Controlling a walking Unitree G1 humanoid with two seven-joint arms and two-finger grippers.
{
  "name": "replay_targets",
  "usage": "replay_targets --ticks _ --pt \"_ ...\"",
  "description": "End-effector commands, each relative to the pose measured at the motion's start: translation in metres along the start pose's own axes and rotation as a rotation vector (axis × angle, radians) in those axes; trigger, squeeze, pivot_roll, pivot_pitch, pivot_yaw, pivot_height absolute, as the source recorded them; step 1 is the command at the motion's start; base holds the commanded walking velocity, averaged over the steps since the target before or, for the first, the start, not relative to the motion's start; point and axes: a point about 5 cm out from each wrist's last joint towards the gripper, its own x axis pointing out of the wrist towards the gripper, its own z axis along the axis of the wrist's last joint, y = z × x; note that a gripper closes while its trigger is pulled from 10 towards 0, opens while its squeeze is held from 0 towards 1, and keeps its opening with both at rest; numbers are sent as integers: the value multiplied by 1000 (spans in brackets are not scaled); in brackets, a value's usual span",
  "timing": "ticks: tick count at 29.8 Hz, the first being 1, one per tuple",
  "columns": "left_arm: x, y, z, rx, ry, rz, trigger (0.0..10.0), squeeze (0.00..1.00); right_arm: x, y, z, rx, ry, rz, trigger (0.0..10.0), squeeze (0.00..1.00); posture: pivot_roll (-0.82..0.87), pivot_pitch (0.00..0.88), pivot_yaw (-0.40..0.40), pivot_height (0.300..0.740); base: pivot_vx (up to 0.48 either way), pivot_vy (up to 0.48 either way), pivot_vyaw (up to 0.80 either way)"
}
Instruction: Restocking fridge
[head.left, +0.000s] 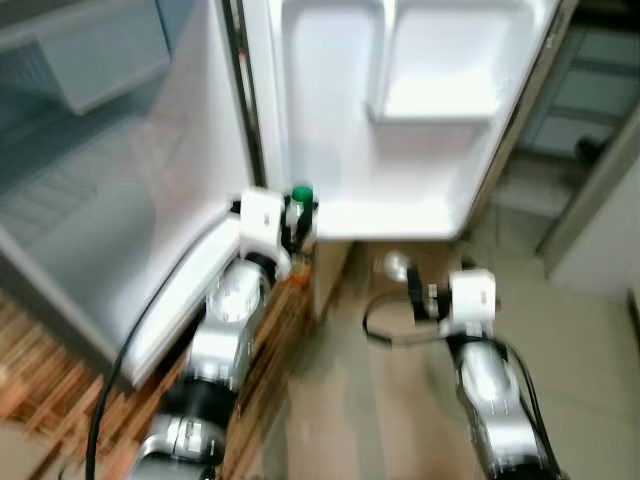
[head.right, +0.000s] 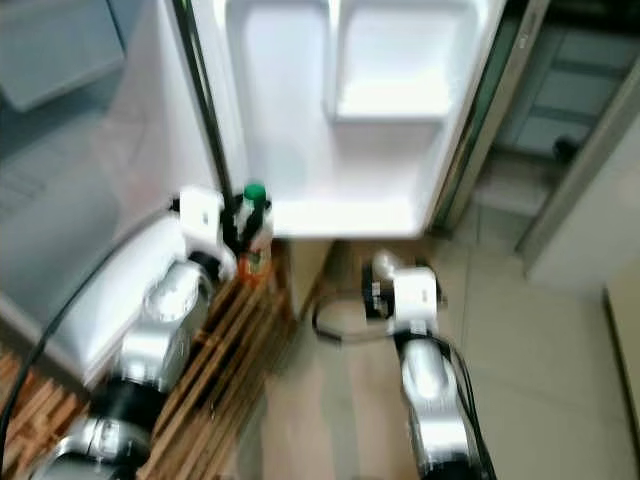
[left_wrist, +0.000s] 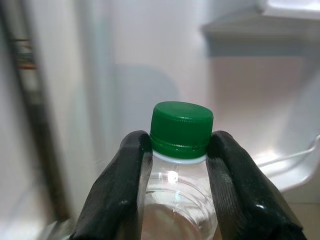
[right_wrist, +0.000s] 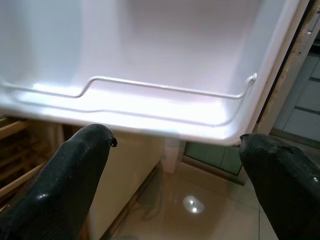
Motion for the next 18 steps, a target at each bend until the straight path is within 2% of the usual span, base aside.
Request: replay_targets --ticks 1,6,10,15,18 --pt "12 -22 26 -23 -111 -97 10000 0 2 -6 4 -6 -15 -16 10000 0 -166 0 34 740 431 0 0" --pt "17 -29 40 -67 -159 -121 10000 0 1 -5 4 -7 -15 -14 10000 0 -172 0 34 740 438 0 0" --pt "21 -27 50 47 -194 -110 10000 0 -1 -5 5 -16 -20 -7 10000 0 -186 0 43 740 0 0 0" --pt "24 -27 67 16 -251 -104 10000 0 -5 -6 6 -29 -22 8 10000 0 -208 0 31 740 0 0 0" --pt "25 -30 64 5 -258 -102 10000 0 -7 -8 5 -42 -15 20 10000 0 -234 0 23 740 0 0 0"
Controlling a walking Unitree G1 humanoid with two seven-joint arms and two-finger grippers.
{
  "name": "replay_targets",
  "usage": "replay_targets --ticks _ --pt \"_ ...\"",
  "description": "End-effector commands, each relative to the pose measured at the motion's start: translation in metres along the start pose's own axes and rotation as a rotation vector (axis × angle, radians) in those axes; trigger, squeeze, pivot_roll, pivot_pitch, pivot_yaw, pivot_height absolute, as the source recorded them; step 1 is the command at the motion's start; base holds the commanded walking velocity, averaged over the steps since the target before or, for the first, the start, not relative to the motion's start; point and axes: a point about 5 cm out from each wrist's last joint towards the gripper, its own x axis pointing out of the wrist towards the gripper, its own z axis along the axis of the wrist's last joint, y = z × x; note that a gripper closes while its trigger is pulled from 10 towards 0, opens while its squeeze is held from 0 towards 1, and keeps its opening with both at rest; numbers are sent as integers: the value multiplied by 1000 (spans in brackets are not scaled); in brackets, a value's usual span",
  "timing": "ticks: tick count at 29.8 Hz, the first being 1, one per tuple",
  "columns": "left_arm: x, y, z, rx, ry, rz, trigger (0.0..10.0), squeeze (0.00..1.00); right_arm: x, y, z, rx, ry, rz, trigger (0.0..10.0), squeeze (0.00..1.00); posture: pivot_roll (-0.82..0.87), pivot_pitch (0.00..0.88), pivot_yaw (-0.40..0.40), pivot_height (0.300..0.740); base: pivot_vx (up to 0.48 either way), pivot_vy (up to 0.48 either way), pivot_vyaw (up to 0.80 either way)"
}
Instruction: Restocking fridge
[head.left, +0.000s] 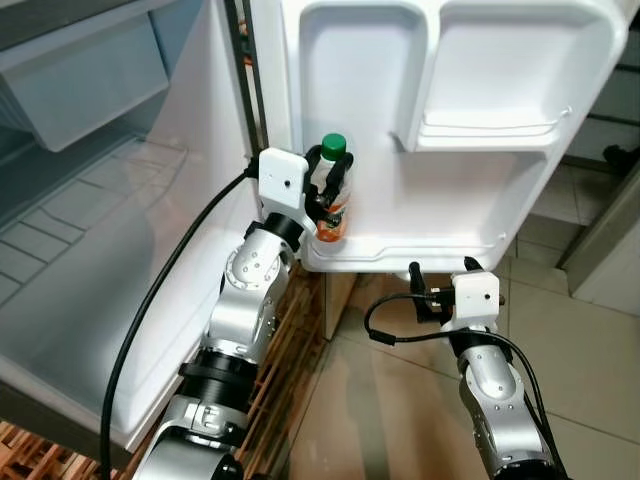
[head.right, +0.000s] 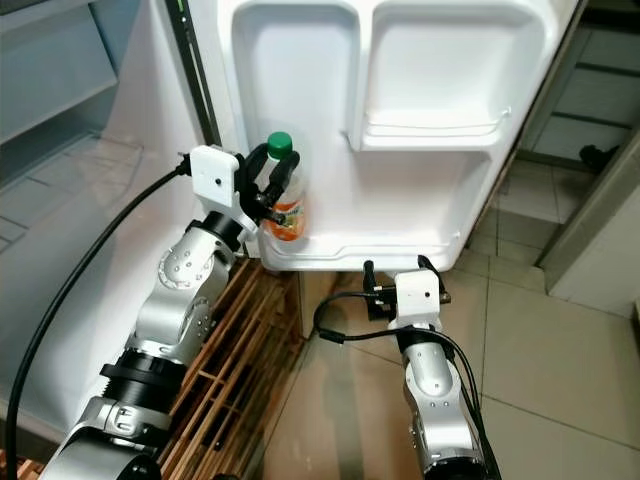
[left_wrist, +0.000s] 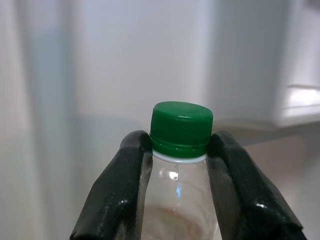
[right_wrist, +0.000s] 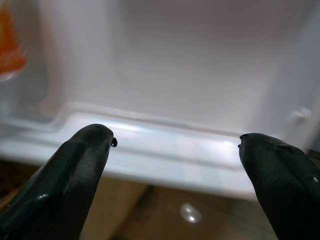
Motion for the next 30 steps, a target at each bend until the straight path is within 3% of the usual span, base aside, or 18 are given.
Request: replay_targets --ticks 1,6,13,15,24,25,30 --pt "6 -4 7 -2 -60 0 10000 0 -1 -2 2 -10 5 7 10000 0 -247 0 18 740 0 0 0" --pt "6 -8 -6 -10 -81 28 10000 0 -2 -7 9 -28 -5 18 10000 0 -278 0 -1 740 0 0 0" --pt "10 -25 -33 177 -35 55 10000 0 -7 -10 10 -47 4 26 10000 0 -324 0 8 740 0 0 0" --pt "11 -27 -35 162 -33 46 10000 0 -9 -9 10 -46 6 26 10000 0 -334 0 11 740 0 0 0" --pt "25 -33 -21 177 -123 42 10000 0 -20 -5 9 -52 22 42 10000 0 -347 0 13 740 0 0 0" --pt "33 -29 -11 190 -164 65 10000 0 -24 -6 7 -51 31 40 10000 0 -352 0 20 740 0 0 0" --pt "36 -24 -9 214 -168 81 10000 0 -30 -4 7 -46 43 38 10000 0 -355 0 28 740 0 0 0"
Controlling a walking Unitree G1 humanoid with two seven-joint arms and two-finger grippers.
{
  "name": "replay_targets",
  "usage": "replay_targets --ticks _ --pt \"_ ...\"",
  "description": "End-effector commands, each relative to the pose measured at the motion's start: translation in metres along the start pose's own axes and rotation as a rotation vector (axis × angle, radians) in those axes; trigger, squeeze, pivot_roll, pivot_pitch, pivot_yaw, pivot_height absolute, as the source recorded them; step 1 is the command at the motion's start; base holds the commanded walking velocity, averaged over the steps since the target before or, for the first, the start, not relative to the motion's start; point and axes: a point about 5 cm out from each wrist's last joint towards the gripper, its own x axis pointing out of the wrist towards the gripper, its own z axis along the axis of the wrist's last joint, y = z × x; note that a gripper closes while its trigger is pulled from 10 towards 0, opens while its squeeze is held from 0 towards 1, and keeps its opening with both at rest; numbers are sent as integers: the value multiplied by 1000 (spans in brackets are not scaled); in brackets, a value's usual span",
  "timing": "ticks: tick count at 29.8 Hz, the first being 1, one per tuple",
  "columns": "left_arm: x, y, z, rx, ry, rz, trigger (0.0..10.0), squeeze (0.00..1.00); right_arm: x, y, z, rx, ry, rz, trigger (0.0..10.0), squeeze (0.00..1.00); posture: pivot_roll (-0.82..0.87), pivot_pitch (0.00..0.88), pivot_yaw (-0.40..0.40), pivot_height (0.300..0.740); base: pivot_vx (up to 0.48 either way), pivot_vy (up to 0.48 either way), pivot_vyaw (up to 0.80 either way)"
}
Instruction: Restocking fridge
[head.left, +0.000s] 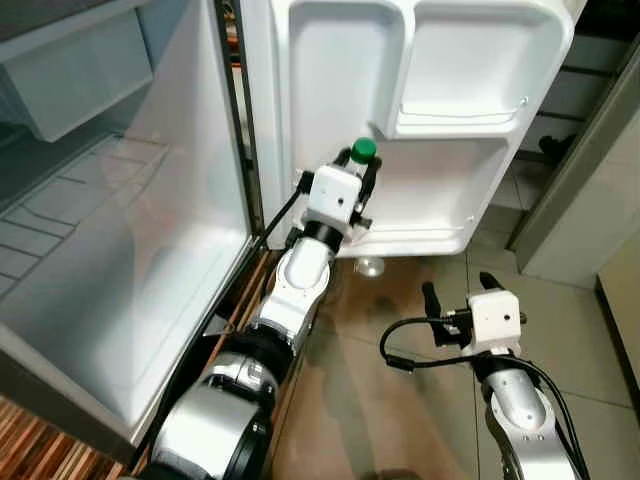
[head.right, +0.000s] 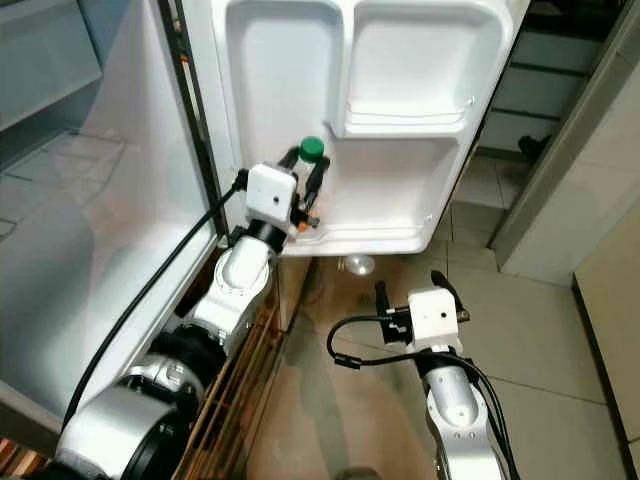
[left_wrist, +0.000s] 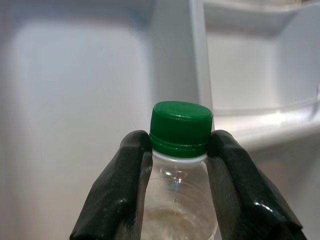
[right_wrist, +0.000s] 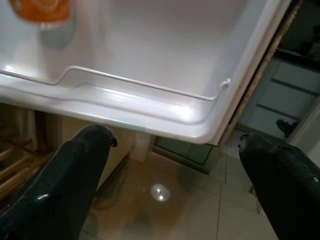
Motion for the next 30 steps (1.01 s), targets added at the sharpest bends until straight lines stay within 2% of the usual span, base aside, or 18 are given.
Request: replay_targets --ticks 1,4,7,14,16,19,23,26,27,28,30 --pt "6 -4 6 3 -33 -1 10000 0 -1 2 4 -6 -9 9 10000 0 -355 0 28 740 0 0 0" --pt "3 -6 -2 69 6 -18 10000 0 -6 2 4 -10 2 18 10000 0 -384 0 30 740 0 0 0" --pt "-8 -11 -21 123 101 -33 10000 0 -11 -1 4 -25 13 24 10000 0 -406 0 24 740 0 0 0" --pt "-23 -9 -41 194 209 -10 10000 0 -13 -6 10 -49 14 42 10000 0 -419 0 5 740 0 0 0" --pt "-25 2 -46 216 257 63 10000 0 -10 -8 8 -55 16 40 10000 0 -411 0 2 740 0 0 0" --pt "-25 12 -49 208 287 111 10000 0 -7 -7 8 -51 17 36 10000 0 -400 0 -3 740 0 0 0" --pt "-26 33 -53 162 350 218 10000 0 -1 0 11 -45 8 69 10000 0 -367 0 -24 740 0 0 0" --pt "-26 42 -54 131 376 263 10000 0 2 1 9 -44 11 80 10000 0 -348 0 -32 740 0 0 0" --pt "-26 47 -54 88 394 297 10000 522 5 1 9 -43 12 81 10000 0 -336 0 -37 740 0 0 0" --pt "-26 51 -55 63 411 327 10000 1000 7 1 8 -42 13 84 10000 0 -328 0 -41 740 0 0 0" --pt "-24 56 -54 41 408 358 10000 1000 11 1 8 -40 13 87 10000 0 -320 0 -44 740 0 0 0"
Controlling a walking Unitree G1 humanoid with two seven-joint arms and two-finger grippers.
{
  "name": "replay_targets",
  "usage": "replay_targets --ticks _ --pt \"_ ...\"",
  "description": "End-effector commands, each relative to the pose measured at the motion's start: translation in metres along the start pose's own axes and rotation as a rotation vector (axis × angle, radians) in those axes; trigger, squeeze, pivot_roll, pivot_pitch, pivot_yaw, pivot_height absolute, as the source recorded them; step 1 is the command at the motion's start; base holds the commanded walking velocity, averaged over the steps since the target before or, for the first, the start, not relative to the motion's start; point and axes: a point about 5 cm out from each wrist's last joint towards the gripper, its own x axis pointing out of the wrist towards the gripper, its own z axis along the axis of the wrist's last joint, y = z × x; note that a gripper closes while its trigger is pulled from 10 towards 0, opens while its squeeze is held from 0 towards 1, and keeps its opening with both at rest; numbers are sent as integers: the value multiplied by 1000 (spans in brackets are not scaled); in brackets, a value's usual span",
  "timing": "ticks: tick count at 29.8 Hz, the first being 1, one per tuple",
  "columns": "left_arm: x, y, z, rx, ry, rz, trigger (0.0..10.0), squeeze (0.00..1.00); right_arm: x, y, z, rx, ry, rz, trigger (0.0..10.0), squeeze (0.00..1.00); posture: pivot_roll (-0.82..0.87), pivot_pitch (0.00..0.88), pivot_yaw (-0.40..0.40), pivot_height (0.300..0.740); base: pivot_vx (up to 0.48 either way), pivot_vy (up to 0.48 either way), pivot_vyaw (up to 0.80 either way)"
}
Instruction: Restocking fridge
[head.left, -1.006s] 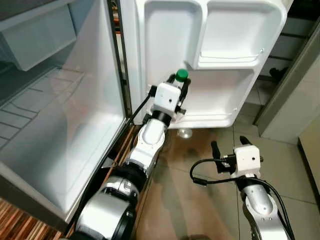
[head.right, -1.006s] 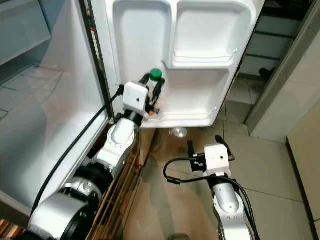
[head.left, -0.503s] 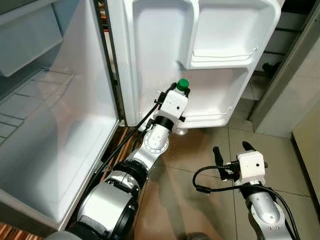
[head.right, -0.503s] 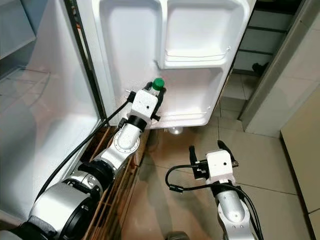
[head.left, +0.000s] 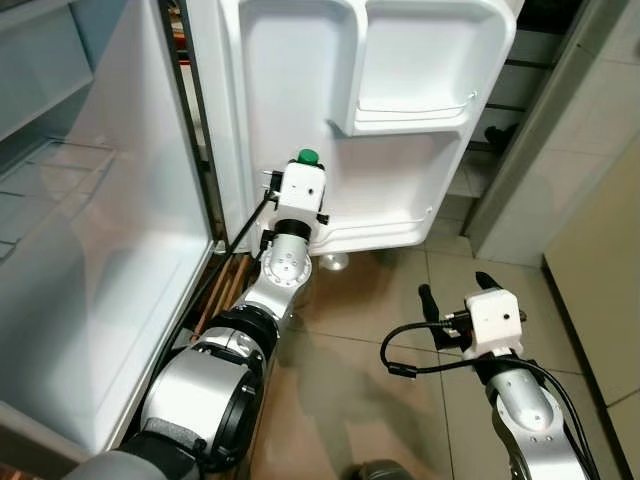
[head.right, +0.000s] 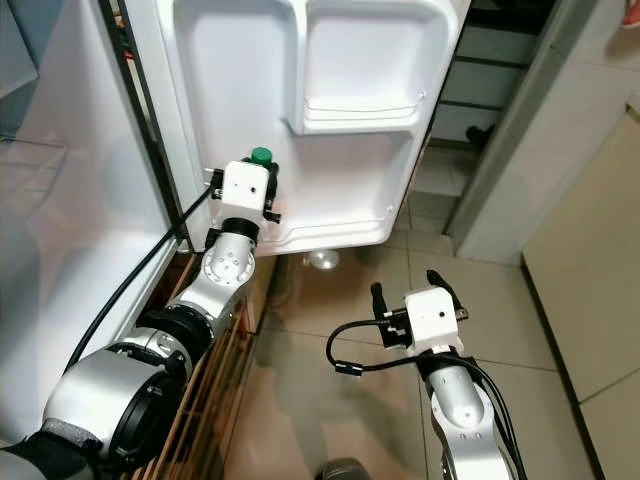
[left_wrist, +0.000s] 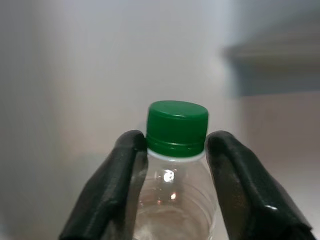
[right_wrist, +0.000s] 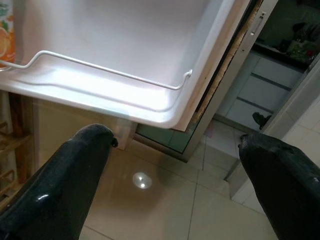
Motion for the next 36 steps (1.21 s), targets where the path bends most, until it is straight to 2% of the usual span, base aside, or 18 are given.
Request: replay_targets --ticks 1,5,6,9,13,15,18,22,24,26,27,28,31,32,33,34,36 --pt "1 7 -5 -7 45 29 10000 1000 2 1 0 -3 3 8 10000 0 -316 0 -43 740 0 0 0" --pt "6 17 3 19 -3 73 10000 1000 3 2 -1 1 3 13 10000 0 -308 0 -40 740 0 0 0" --pt "11 27 14 58 -65 103 10000 1000 3 4 -2 8 6 14 10000 0 -290 0 -35 740 0 0 0" --pt "15 34 22 77 -113 118 10000 1000 5 5 -4 17 10 13 10000 0 -278 0 -30 740 0 0 0" --pt "20 45 48 47 -245 100 10000 1000 12 10 -5 38 4 6 10000 0 -245 0 -16 740 0 0 0" --pt "19 46 51 40 -264 91 10000 1000 13 10 -5 39 3 5 10000 0 -245 0 -16 740 0 0 0" --pt "10 51 61 19 -296 30 10000 1000 19 12 -3 44 -11 -3 10000 0 -242 0 4 740 0 0 0" --pt "-21 55 54 6 -231 -76 10000 1000 26 5 -2 43 -21 -32 10000 0 -205 0 7 740 0 0 0" --pt "-27 55 53 1 -220 -89 10000 1000 27 3 -2 42 -23 -35 10000 0 -205 0 7 740 0 0 0" --pt "-41 56 58 -1 -222 -120 10000 1000 31 -2 -3 35 -22 -40 10000 0 -171 0 -13 740 0 0 0" --pt "-46 53 64 -24 -249 -149 10000 733 32 -4 -3 29 -20 -40 10000 0 -160 0 -19 740 0 0 0" --pt "-50 52 70 -42 -259 -172 10000 0 34 -6 -4 24 -20 -40 10000 0 -156 0 -22 740 0 0 0" --pt "-62 42 89 -123 -306 -401 10000 0 37 -8 -4 9 -23 -27 10000 0 -148 0 -27 740 0 0 0" --pt "-67 49 109 -145 -353 -531 10000 0 38 -9 -4 7 -24 -27 10000 0 -139 0 -33 740 0 0 0" --pt "-67 49 109 -145 -353 -531 10000 0 38 -9 -4 7 -24 -27 10000 0 -139 0 -33 740 0 0 0" --pt "-70 54 119 -131 -360 -616 10000 0 39 -10 -5 7 -23 -28 10000 0 -129 0 -38 740 0 0 0" --pt "-73 56 122 -121 -357 -656 10000 0 39 -9 -5 7 -23 -27 10000 0 -129 0 -34 740 0 0 0"
